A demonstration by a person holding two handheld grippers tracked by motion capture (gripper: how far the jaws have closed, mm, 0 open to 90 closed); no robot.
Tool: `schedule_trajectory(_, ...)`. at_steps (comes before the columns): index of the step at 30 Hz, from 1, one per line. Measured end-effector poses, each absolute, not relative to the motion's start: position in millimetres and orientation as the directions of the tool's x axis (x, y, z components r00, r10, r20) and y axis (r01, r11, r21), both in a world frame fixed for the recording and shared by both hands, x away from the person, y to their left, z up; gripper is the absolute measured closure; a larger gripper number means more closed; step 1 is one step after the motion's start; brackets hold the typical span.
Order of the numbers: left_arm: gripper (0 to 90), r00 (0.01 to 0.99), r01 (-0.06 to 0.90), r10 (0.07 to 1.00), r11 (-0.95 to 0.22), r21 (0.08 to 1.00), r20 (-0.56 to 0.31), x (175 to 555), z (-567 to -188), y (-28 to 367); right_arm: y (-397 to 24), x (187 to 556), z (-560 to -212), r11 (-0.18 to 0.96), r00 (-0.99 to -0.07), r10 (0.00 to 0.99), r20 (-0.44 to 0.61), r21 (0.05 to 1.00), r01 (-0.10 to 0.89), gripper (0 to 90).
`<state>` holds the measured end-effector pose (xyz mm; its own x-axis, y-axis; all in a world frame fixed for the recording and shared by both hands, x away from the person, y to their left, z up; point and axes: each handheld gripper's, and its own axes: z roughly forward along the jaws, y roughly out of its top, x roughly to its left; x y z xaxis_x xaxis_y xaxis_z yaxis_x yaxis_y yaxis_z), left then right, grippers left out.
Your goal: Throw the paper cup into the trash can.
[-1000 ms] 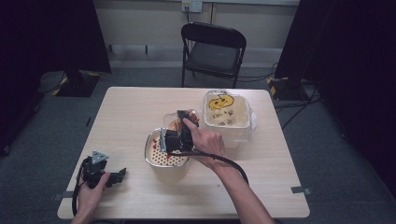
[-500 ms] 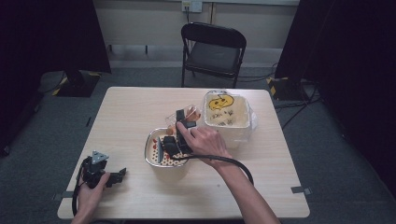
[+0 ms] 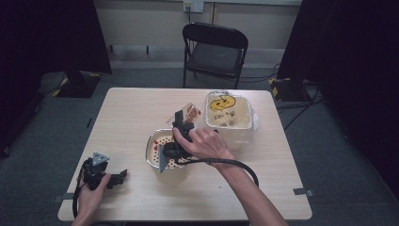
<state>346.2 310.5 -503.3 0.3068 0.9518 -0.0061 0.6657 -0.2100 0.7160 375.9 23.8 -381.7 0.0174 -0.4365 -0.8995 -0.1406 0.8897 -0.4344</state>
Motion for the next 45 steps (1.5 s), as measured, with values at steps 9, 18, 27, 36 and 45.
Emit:
schedule_trajectory(9,0.0,0.307,0.666,0.952,-0.212,0.715,-0.005,346.2,-503.3,310.6,25.3,366.9,-384.8,0.763,0.104,-0.629,-0.771,-0.637,-0.108,48.7)
schedule_trajectory(18,0.0,0.307,0.666,0.952,-0.211,0.716,-0.005,346.2,-503.4,310.5,31.2,364.2,-385.6,0.73,0.122,-0.663,-0.738,-0.674,-0.113,49.0)
schedule_trajectory(27,0.0,0.306,0.665,0.952,-0.208,0.717,-0.007,346.2,-503.4,310.4,31.0,363.8,-376.3,0.852,0.038,-0.499,-0.865,-0.499,-0.162,49.1)
schedule_trajectory(36,0.0,0.307,0.666,0.952,-0.21,0.716,-0.006,346.2,-503.3,310.5,18.1,369.6,-345.1,0.981,-0.187,-0.068,-0.98,-0.031,-0.193,49.1)
schedule_trajectory(45,0.0,0.307,0.665,0.952,-0.21,0.716,-0.006,346.2,-503.4,310.5,-10.5,388.7,-318.5,0.774,-0.523,0.497,-0.692,0.626,-0.094,49.4)
